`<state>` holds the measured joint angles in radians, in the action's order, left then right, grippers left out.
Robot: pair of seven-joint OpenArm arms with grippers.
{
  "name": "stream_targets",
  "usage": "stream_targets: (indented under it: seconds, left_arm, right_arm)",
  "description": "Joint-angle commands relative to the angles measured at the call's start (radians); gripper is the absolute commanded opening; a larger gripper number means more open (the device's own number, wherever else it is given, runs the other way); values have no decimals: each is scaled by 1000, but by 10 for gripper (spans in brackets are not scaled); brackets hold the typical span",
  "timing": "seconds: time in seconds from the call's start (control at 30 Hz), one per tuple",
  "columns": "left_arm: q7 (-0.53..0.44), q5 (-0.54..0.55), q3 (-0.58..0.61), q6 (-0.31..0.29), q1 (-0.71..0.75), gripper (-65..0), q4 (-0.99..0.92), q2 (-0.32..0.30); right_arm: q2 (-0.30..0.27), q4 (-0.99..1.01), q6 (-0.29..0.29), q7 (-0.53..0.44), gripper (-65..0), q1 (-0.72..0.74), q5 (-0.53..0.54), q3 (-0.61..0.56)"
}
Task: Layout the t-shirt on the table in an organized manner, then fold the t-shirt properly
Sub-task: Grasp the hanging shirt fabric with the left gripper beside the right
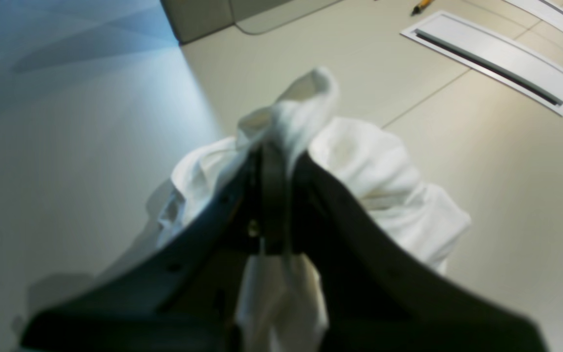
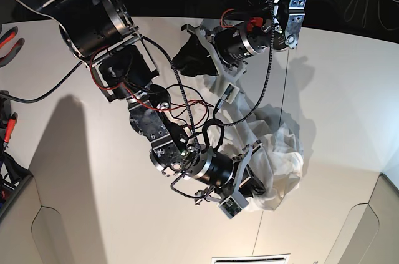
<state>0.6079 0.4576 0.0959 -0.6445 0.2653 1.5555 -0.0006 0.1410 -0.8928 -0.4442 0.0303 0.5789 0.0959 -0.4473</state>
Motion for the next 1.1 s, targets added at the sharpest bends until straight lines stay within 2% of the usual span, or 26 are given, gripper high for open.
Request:
stream_targets:
  seconds: [0.0,0.23,0.4,0.6,0.67,0.87,0.9,1.0,1.07]
  left_arm:
    - [-34,5,0,-19,5,-423,14,3]
    - [-80,-95,0,-9,34,-423,13,3]
    - [-129,-233,3,114,34,-423,13,3]
    - [-137,-360,26,190,34,-423,13,3]
    - [-137,-391,30,207,33,-423,10,3]
    - [-138,-436,30,206,28,-422,-50,3]
    - [-142,-437,30,206,28,-417,-64,2]
    - [-148,-457,30,207,29,-321,-100,-1]
    - [-148,-479,30,214,28,-308,-111,-3]
  right_arm:
    - [11,-21,0,-30,-650,30,11,3]
    - [11,-21,0,-30,-650,31,12,3]
    - [11,-21,1,-30,-650,30,11,3]
    - [11,-21,4,-30,-650,30,11,3]
    - [11,-21,4,-30,-650,30,11,3]
    - [11,-21,4,-30,-650,30,-11,3]
    - [11,-21,4,-30,-650,30,-14,3]
    - [11,-21,4,-30,-650,30,-14,3]
    - [11,-21,4,-30,-650,30,-14,3]
